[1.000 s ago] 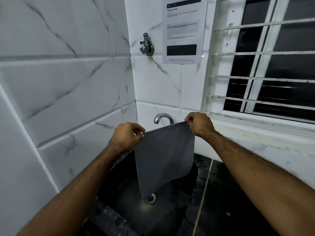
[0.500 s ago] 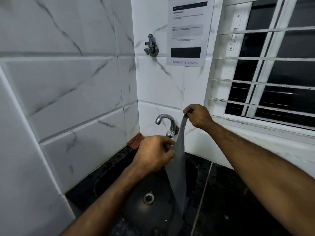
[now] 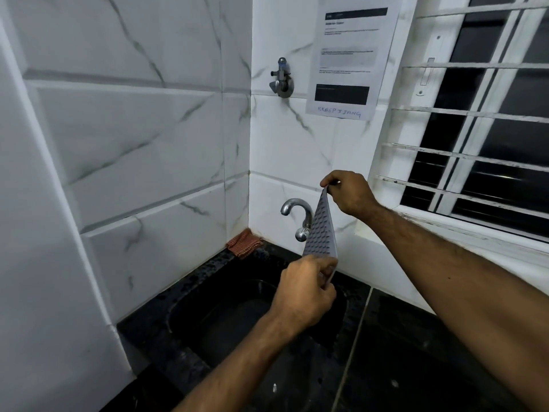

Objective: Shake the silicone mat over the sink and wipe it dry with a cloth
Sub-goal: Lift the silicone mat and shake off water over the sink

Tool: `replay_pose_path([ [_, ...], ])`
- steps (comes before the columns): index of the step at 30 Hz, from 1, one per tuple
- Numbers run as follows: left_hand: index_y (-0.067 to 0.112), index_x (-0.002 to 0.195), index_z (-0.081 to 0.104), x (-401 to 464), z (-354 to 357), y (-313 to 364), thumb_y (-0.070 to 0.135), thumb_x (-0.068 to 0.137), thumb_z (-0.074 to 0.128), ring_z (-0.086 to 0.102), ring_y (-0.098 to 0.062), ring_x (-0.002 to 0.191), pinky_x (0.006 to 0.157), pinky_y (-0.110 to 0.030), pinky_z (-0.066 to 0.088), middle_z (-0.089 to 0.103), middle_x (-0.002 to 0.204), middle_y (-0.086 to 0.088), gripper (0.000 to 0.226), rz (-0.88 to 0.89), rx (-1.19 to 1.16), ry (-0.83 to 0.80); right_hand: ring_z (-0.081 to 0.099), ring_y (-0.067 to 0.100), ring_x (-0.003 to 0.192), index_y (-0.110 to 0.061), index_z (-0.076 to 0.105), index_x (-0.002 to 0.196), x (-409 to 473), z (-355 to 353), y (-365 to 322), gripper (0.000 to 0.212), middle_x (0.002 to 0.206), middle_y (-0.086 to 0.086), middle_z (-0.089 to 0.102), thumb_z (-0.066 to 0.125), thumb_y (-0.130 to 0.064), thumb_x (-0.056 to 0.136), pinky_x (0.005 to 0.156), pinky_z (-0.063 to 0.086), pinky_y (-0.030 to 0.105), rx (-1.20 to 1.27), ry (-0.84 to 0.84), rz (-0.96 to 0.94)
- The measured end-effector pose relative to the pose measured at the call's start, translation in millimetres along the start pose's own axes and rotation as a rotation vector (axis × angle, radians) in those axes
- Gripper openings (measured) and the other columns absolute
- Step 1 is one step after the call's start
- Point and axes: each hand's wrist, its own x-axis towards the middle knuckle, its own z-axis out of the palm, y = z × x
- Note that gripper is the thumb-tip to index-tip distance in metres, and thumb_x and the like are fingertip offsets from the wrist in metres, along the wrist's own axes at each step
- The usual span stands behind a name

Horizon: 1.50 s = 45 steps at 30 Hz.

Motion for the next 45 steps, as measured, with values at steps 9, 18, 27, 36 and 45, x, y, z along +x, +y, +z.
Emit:
replay_pose_path([
  [9,0.032,0.131,0.063,-6.7,4.9,-11.4,0.017,0.078,0.063,0.063,-0.013,0.103,0.095,-0.029,0.053,0.065,0.118,0.007,0.055,0.028,-0.023,0.013,0.06,0.006,0.073,-0.023,0.076,0.09,-4.6,3.7,-8.4,0.023,0.081,-0.012,0.066,0.062,-0.005,0.09,0.071,0.044,0.02,-0.053,-0.027,-0.014],
  [18,0.034,0.126,0.065,-6.1,-4.4,-21.4,0.017,0.076,0.064,0.062,-0.01,0.096,0.09,-0.027,0.055,0.066,0.11,0.011,0.052,0.05,-0.062,0.02,0.058,-0.001,0.065,-0.024,0.077,0.087,-5.0,-1.0,-12.6,0.025,0.074,-0.02,0.064,0.062,-0.004,0.089,0.064,0.039,0.011,-0.091,-0.015,-0.01],
  [27,0.037,0.124,0.066,-5.1,-11.1,-22.3,0.018,0.076,0.065,0.056,0.001,0.076,0.071,-0.001,0.043,0.065,0.103,0.015,0.052,0.046,-0.083,-0.003,0.063,0.008,0.079,-0.024,0.078,0.091,-12.6,-1.5,-5.9,0.021,0.086,-0.01,0.07,0.065,-0.008,0.09,0.077,0.046,0.022,-0.106,0.01,0.024],
  [36,0.025,0.12,0.073,10.4,-36.3,-2.8,0.007,0.077,0.072,0.057,0.008,0.057,0.059,-0.005,0.043,0.066,0.069,0.021,0.046,0.033,-0.402,-0.134,0.058,-0.005,0.05,-0.02,0.078,0.091,-30.7,-50.9,15.4,0.019,0.073,-0.007,0.068,0.067,-0.005,0.089,0.051,0.039,0.004,-0.045,0.14,0.102],
  [45,0.022,0.12,0.073,0.8,27.3,75.2,0.017,0.073,0.073,0.063,0.004,0.071,0.075,-0.01,0.051,0.069,0.086,0.015,0.048,0.166,-0.534,-0.347,0.061,-0.002,0.068,-0.012,0.078,0.095,-110.0,-127.2,83.8,0.015,0.093,-0.003,0.072,0.066,-0.003,0.091,0.059,0.04,0.004,-0.086,0.157,0.246],
])
